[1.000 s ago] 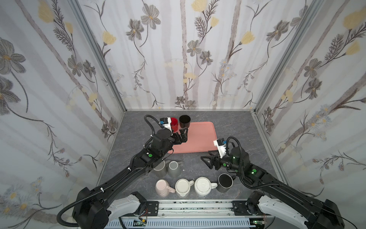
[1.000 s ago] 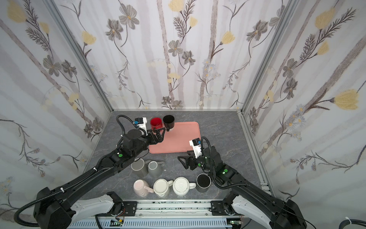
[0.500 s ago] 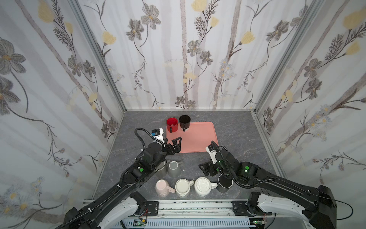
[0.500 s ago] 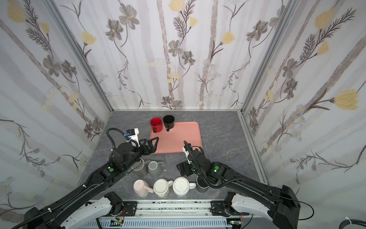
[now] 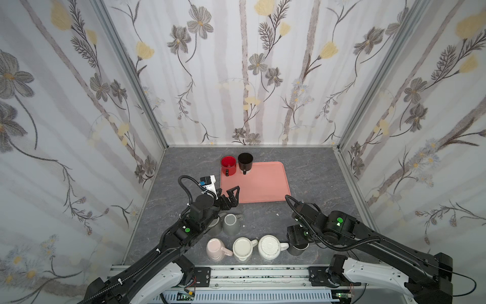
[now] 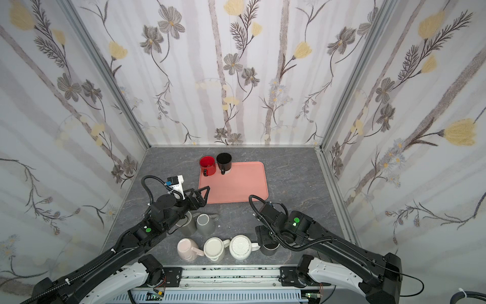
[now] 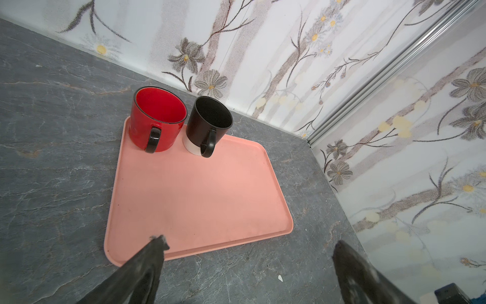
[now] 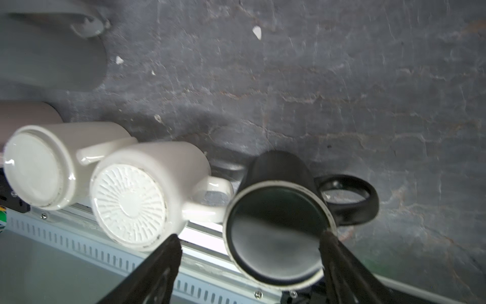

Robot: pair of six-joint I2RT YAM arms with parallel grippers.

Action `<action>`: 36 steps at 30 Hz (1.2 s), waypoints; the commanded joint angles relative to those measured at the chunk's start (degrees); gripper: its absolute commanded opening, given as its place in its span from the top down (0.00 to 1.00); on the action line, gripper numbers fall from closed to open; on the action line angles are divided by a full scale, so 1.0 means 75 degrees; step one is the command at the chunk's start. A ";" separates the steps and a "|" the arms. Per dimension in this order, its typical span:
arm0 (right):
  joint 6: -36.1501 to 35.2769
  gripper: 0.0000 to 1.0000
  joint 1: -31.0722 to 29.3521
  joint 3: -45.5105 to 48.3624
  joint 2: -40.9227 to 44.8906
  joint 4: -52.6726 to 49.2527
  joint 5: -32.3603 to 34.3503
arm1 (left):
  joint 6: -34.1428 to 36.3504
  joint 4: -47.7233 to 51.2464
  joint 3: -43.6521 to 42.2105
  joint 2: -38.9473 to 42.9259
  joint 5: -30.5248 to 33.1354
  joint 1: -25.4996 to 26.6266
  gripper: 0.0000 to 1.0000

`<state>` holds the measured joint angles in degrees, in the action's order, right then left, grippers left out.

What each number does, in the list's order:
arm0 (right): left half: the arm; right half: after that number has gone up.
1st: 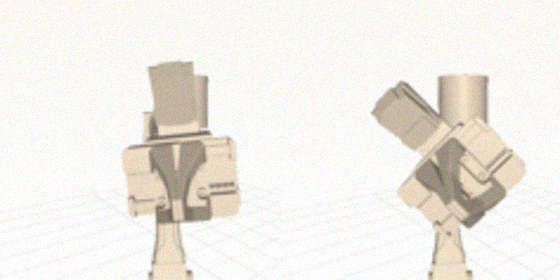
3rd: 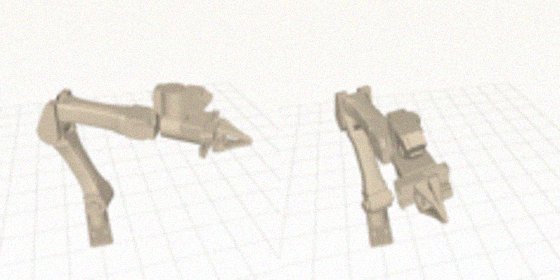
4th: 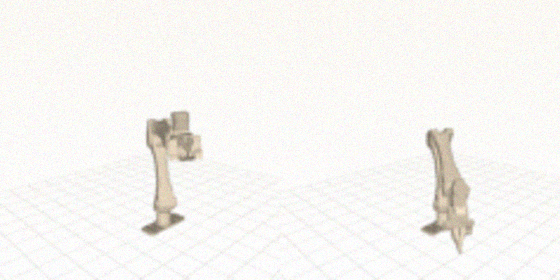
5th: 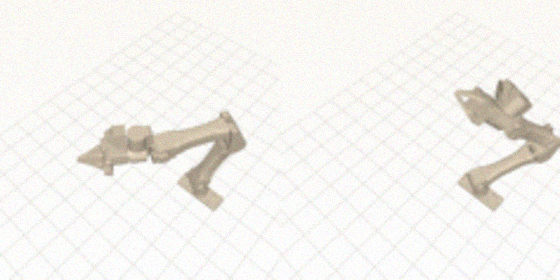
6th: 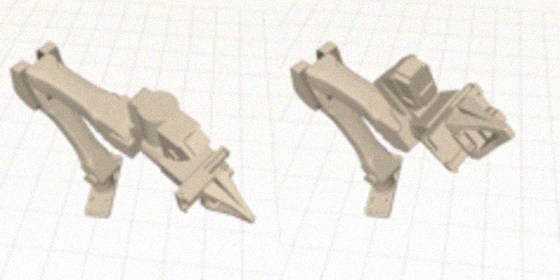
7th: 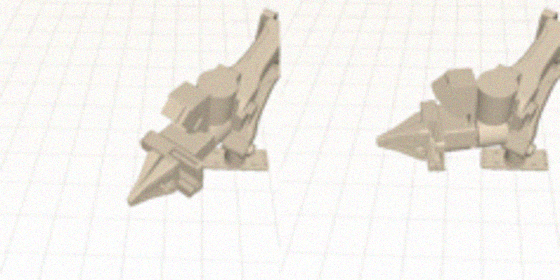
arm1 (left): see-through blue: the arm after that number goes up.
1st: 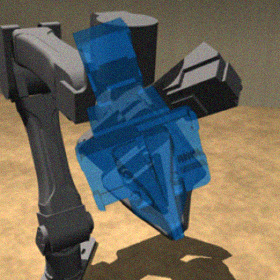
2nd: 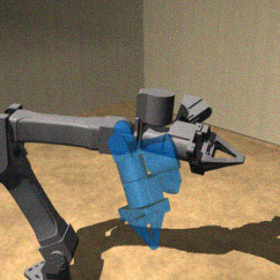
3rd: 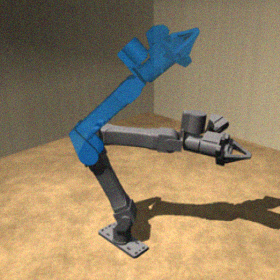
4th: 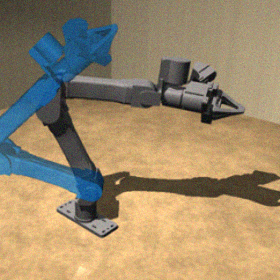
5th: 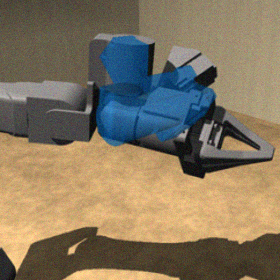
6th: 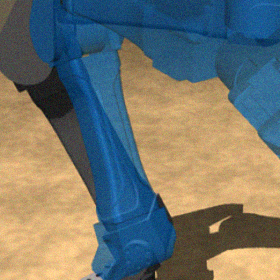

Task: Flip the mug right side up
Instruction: 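Lower the right gripper onto the upside-down black-and-white mug and grasp it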

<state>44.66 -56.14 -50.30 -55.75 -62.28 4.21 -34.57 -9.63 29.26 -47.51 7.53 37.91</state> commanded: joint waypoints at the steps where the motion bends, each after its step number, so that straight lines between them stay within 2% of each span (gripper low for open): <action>1: 0.0539 0.18 -0.0003 -0.0144 0.0049 -0.1331 -0.0087 | -0.0113 -0.0438 -0.0098 0.0068 0.0121 -0.0041 0.00; 4: 0.0697 0.20 -0.0002 0.0225 0.0108 -0.1368 -0.0491 | -0.0114 -0.0461 -0.0115 0.0107 0.0093 -0.0086 0.00; 9: 0.0742 0.24 0.0008 0.0892 0.0115 -0.0571 -0.1028 | -0.0125 -0.0440 -0.0116 0.0143 -0.0002 -0.0148 0.00; 23: 0.0139 0.36 0.0478 0.1167 -0.0734 0.1472 -0.0749 | -0.0158 -0.0263 -0.0207 0.0334 -0.0048 -0.0306 0.00; 28: -0.0260 0.38 0.0889 0.1024 -0.1146 0.2378 -0.0659 | -0.0161 -0.0158 -0.0221 0.0437 -0.0031 -0.0337 0.00; 32: -0.0482 0.39 0.1078 0.1012 -0.1655 0.3425 -0.0919 | -0.0161 -0.0123 -0.0223 0.0499 -0.0020 -0.0357 0.00; 36: -0.0813 0.36 0.1097 0.0461 -0.2130 0.3996 -0.0962 | -0.0138 -0.0041 -0.0196 0.0545 -0.0020 -0.0382 0.00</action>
<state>41.19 -48.03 -45.10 -70.72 -39.55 -2.35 -34.92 -9.78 27.70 -43.68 7.29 35.24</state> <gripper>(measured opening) 0.630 0.997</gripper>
